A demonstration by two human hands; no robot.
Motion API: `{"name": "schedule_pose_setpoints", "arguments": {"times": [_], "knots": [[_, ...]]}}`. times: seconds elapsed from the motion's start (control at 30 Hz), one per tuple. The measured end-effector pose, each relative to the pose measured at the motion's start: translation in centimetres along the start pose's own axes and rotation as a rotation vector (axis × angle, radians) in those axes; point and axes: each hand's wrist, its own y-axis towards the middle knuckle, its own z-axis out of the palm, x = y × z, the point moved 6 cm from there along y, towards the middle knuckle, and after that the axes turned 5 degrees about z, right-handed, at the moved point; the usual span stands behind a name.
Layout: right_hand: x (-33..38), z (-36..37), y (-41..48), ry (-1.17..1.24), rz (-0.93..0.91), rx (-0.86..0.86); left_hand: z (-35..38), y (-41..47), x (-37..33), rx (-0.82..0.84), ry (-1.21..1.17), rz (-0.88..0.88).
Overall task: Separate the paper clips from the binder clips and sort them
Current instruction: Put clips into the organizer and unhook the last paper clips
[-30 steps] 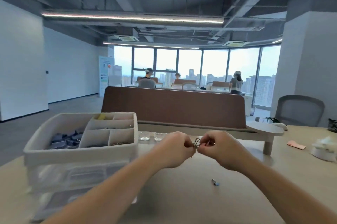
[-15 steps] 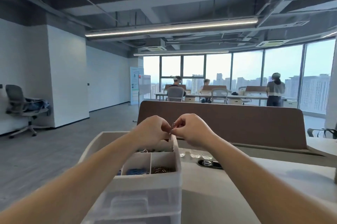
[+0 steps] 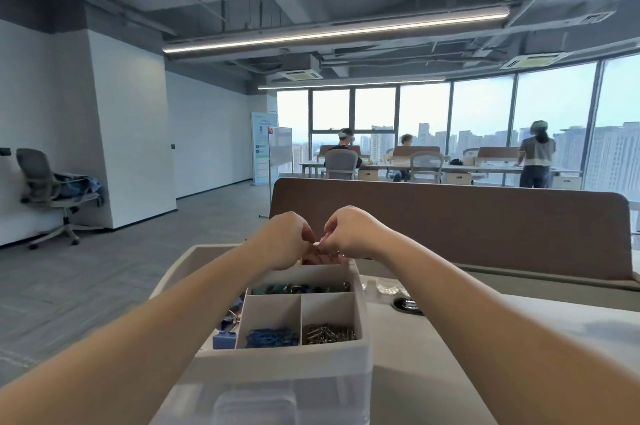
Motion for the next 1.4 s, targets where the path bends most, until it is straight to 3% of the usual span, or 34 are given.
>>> {"name": "schedule_pose_setpoints", "arguments": {"times": [0.27, 0.6, 0.73, 1.4], "knots": [[0.8, 0.7, 0.7, -0.162, -0.059, 0.013, -1.4, -1.9, 0.5, -0.028, -0.046, 0.033], [-1.3, -1.7, -4.6, 0.04, -0.072, -0.202, -1.0, -4.4, -4.5, -0.052, -0.127, 0.136], [-3.2, -2.2, -8.6, 0.049, -0.054, -0.194, -0.2, -6.4, -7.7, -0.038, -0.166, 0.204], [-29.6, -6.5, -33.3, -0.054, 0.485, -0.182, 19.1, -12.1, -30.9, 0.331, -0.286, 0.49]]}}
